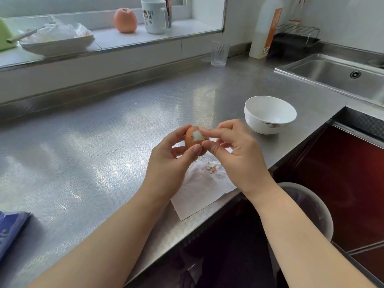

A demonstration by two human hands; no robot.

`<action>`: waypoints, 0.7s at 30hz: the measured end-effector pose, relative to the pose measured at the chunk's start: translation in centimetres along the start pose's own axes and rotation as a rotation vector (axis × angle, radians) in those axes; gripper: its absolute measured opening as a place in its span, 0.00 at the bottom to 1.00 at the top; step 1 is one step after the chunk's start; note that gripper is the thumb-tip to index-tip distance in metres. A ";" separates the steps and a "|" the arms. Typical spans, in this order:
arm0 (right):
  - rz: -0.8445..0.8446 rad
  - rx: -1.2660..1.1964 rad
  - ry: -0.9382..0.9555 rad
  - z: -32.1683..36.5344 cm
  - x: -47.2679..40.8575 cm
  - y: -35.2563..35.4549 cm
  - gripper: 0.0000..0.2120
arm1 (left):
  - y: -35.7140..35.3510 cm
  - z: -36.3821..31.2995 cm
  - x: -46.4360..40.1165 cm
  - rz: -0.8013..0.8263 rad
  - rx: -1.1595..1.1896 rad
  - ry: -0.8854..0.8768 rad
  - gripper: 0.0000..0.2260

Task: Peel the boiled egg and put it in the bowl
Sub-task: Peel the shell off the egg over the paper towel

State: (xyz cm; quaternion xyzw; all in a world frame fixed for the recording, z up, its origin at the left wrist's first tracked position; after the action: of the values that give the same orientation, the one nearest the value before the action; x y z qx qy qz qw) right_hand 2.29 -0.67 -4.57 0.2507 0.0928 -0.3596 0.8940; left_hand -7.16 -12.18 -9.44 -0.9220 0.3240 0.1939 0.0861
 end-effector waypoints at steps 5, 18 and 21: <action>-0.031 0.009 0.034 0.1 0.1 0.1 0.07 | 0.1 0.0 -0.1 -0.009 -0.034 0.005 0.17; -0.061 0.115 0.069 0.9 0.1 -0.3 0.02 | 0.4 0.0 0.0 -0.025 -0.027 0.054 0.15; -0.092 0.109 0.007 0.4 0.0 -0.4 0.03 | 0.2 0.1 0.1 -0.014 -0.021 0.064 0.14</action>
State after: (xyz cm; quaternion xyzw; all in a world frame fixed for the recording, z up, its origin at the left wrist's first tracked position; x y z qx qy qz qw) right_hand 2.00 -1.14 -4.41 0.2958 0.0874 -0.4039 0.8612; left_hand -7.29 -12.35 -9.58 -0.9309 0.3178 0.1671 0.0675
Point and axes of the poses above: each hand's wrist, its own x-axis away from the middle knuckle, its own y-axis out of the back of the hand, z = x × y, the point moved 10 cm from there along -x, towards the middle knuckle, and after that the axes turned 14 degrees about -y, right-handed, at the moved point
